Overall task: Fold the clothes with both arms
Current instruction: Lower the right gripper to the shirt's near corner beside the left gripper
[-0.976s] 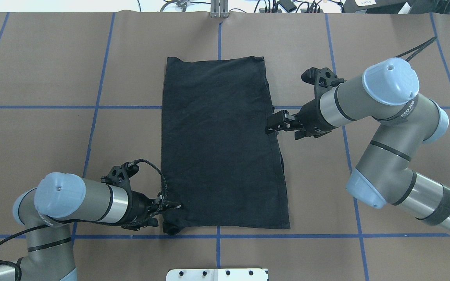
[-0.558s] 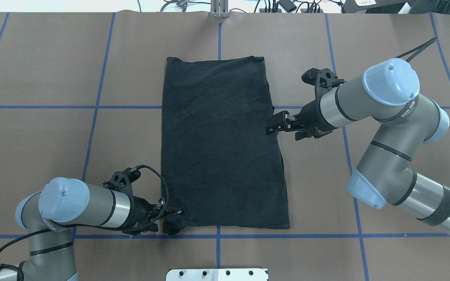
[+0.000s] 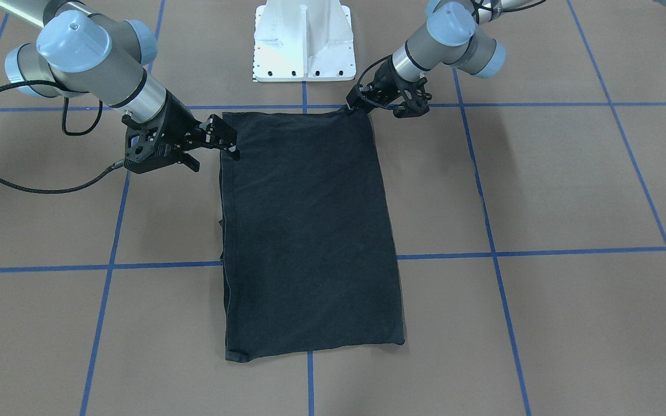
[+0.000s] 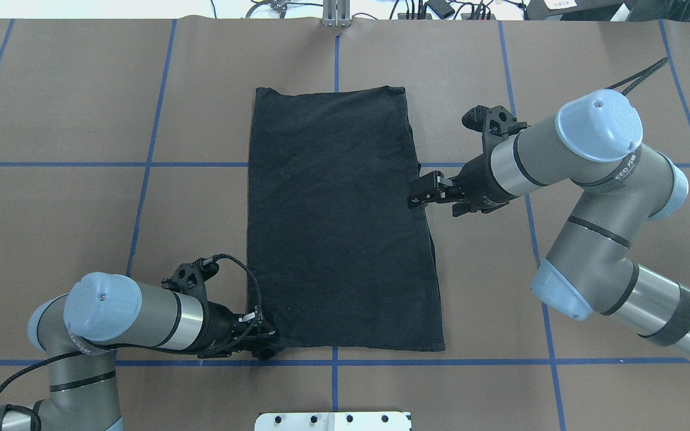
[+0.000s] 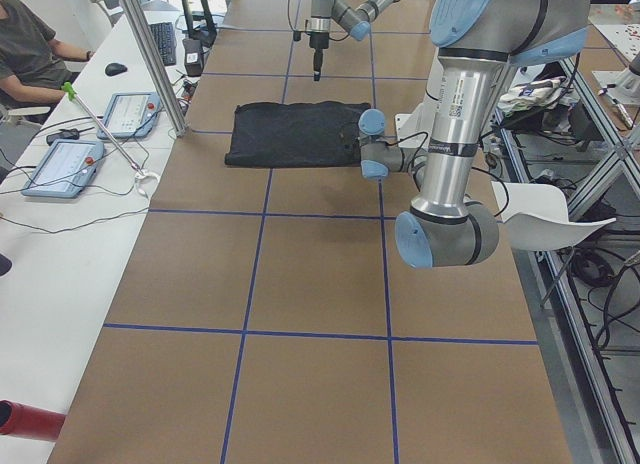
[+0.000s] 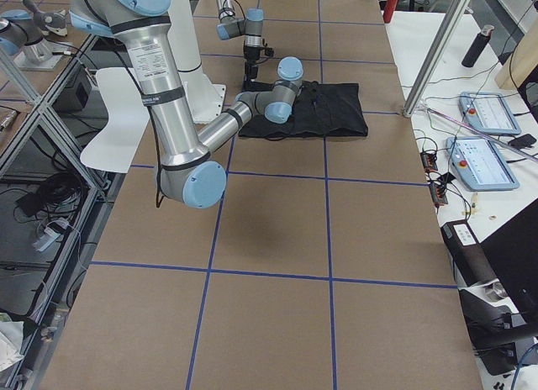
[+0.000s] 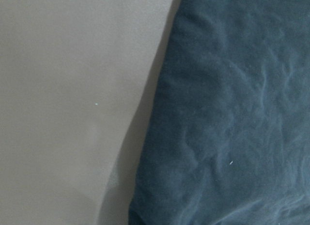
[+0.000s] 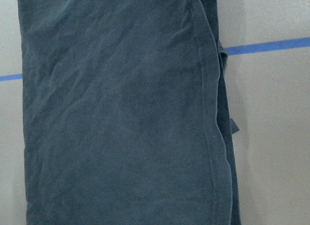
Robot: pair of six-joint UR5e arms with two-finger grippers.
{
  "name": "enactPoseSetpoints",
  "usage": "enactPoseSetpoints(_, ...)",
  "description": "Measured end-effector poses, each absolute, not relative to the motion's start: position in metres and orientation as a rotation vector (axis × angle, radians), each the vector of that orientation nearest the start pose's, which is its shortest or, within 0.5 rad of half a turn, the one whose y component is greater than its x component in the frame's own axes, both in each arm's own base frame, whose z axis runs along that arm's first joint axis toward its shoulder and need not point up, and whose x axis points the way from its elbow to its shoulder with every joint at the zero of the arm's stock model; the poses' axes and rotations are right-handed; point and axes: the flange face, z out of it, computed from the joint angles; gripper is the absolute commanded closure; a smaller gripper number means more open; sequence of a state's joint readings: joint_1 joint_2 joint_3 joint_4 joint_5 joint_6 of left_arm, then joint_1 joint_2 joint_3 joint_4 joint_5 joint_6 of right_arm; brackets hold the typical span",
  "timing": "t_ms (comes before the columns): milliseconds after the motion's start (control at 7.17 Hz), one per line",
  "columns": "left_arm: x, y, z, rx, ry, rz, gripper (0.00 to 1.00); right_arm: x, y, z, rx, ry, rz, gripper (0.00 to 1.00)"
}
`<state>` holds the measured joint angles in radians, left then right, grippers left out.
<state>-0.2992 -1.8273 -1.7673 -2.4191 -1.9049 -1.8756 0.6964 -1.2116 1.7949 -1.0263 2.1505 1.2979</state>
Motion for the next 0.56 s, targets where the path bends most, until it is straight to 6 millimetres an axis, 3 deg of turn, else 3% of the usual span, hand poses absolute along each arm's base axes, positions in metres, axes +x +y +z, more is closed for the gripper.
enactPoseSetpoints(279,0.521,-0.266,0.328,-0.291,1.296,-0.294,1.0,-0.407,-0.439,0.289,0.04,-1.208,0.035,0.0)
enactPoseSetpoints(558,0.515,-0.267,0.321,-0.287,1.312,-0.293,1.0,-0.422,-0.423,0.289,-0.024,-1.209,0.057,0.0)
